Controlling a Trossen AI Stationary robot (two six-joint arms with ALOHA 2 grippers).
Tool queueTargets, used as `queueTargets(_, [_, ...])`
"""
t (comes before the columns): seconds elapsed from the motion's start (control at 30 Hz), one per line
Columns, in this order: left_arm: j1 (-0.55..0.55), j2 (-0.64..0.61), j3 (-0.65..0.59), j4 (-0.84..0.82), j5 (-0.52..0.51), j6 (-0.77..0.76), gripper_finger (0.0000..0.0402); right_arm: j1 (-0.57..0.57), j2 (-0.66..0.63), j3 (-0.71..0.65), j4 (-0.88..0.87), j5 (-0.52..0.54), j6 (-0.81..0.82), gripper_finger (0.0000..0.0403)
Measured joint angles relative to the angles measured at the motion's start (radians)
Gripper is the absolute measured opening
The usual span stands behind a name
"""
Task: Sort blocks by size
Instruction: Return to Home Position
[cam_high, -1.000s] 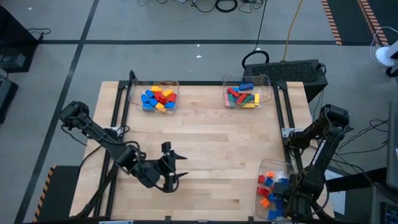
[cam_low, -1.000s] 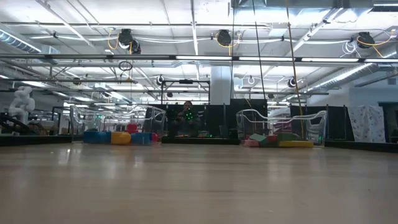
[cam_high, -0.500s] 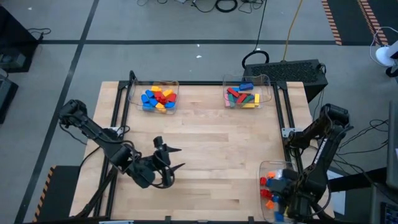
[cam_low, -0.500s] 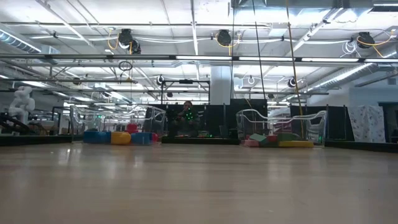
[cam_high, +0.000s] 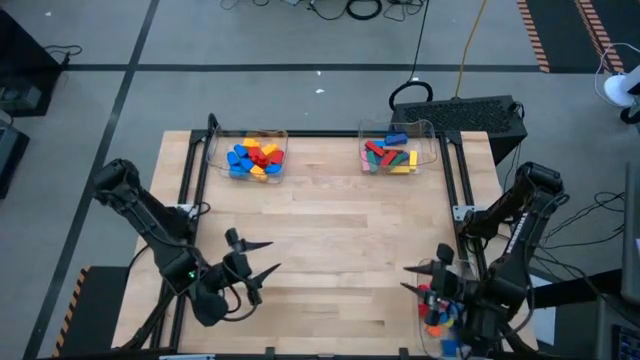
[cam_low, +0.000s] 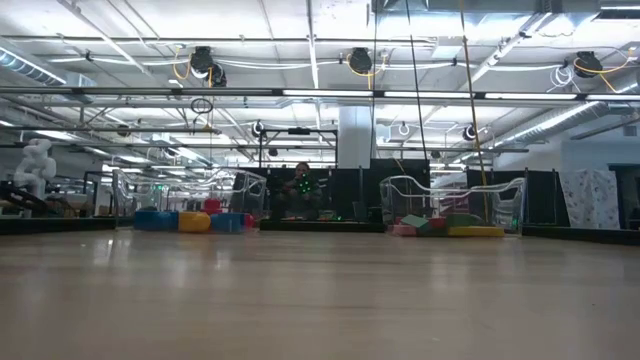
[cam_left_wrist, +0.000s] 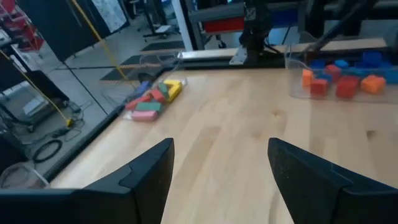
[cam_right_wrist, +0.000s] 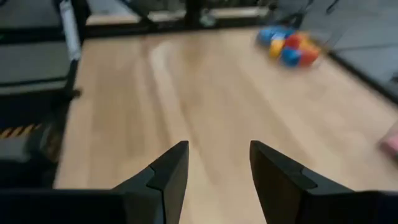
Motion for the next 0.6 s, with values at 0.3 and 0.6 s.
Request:
queueTargets(0.3, [0.000, -0.024, -0.140, 0.017, -0.043, -0.082, 0.0187, -0.073, -0.006, 0.000, 0.013, 0.072, -0.154, 0.0063])
queueTargets(0.6, [0.055, -0.251, -0.280, 0.083, -0.026, 0.018, 0.0084, -0.141, -0.149, 0.000, -0.013, 0.089, -0.299, 0.0004])
